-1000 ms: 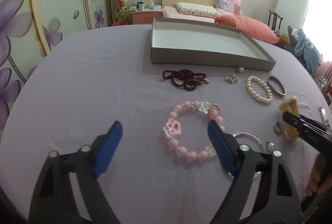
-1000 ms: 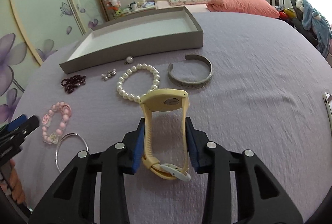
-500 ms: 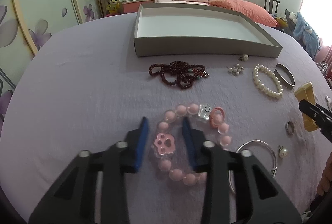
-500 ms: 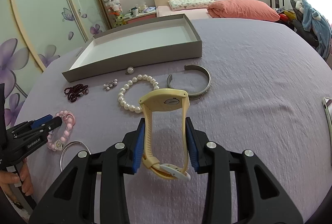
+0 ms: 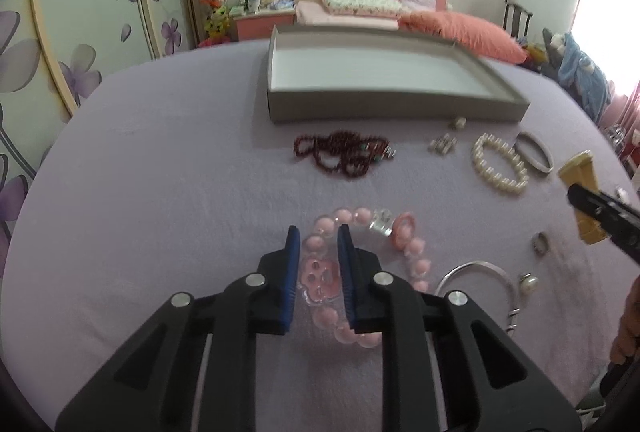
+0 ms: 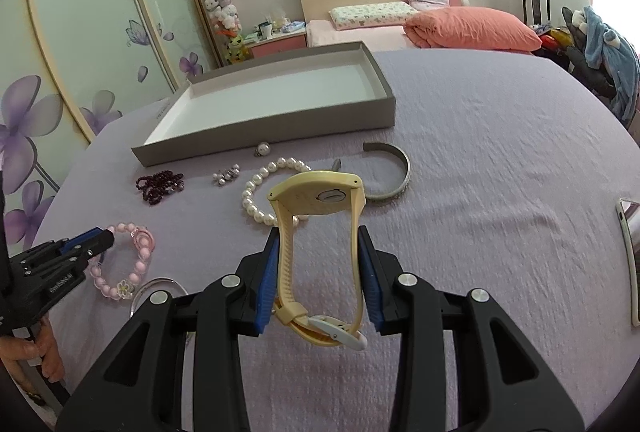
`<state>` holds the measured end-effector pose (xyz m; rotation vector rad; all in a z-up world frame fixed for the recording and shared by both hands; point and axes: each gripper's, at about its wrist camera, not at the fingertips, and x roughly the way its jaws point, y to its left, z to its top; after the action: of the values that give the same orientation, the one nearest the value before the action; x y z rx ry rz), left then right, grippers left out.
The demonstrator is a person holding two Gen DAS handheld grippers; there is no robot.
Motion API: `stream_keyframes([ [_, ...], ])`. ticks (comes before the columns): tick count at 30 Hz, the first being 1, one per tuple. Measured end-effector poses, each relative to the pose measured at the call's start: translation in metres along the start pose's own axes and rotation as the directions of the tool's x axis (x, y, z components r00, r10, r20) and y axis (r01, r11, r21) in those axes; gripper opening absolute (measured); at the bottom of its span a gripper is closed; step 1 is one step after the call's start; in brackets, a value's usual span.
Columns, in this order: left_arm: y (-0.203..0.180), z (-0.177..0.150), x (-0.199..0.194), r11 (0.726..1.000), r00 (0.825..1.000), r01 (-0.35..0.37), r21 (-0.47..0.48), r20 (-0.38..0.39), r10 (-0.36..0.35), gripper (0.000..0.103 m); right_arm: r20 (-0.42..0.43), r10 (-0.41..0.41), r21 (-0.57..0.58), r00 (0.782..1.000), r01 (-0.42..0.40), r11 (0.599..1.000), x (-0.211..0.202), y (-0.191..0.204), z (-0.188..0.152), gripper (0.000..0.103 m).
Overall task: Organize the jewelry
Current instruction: 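Carry the yellow watch and pink bracelet over the grey tray with both tools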
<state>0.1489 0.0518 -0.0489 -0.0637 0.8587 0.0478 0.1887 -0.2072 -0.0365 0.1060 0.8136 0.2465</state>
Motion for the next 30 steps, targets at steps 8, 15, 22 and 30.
stream_keyframes([
  [8, -0.009, 0.017, -0.04, 0.998, 0.992, 0.053, 0.017, 0.114, -0.055, 0.019, 0.034, 0.016, -0.02, 0.999, -0.015, 1.0, -0.008, 0.009, 0.006, 0.038],
  [15, -0.014, 0.031, -0.057, 0.997, 0.983, 0.064, 0.031, 0.172, -0.068, 0.019, 0.052, 0.025, -0.032, 0.998, -0.023, 0.999, -0.01, 0.014, 0.013, 0.038],
  [22, -0.015, 0.057, -0.071, 0.997, 0.968, 0.067, 0.036, 0.241, -0.074, 0.001, 0.09, 0.025, -0.058, 0.996, -0.02, 0.998, -0.011, 0.018, 0.032, 0.038],
  [30, -0.012, 0.087, -0.061, 0.996, 0.969, 0.068, 0.057, 0.234, -0.079, 0.002, 0.131, 0.021, -0.079, 0.991, -0.011, 0.997, -0.007, 0.02, 0.063, 0.038],
])
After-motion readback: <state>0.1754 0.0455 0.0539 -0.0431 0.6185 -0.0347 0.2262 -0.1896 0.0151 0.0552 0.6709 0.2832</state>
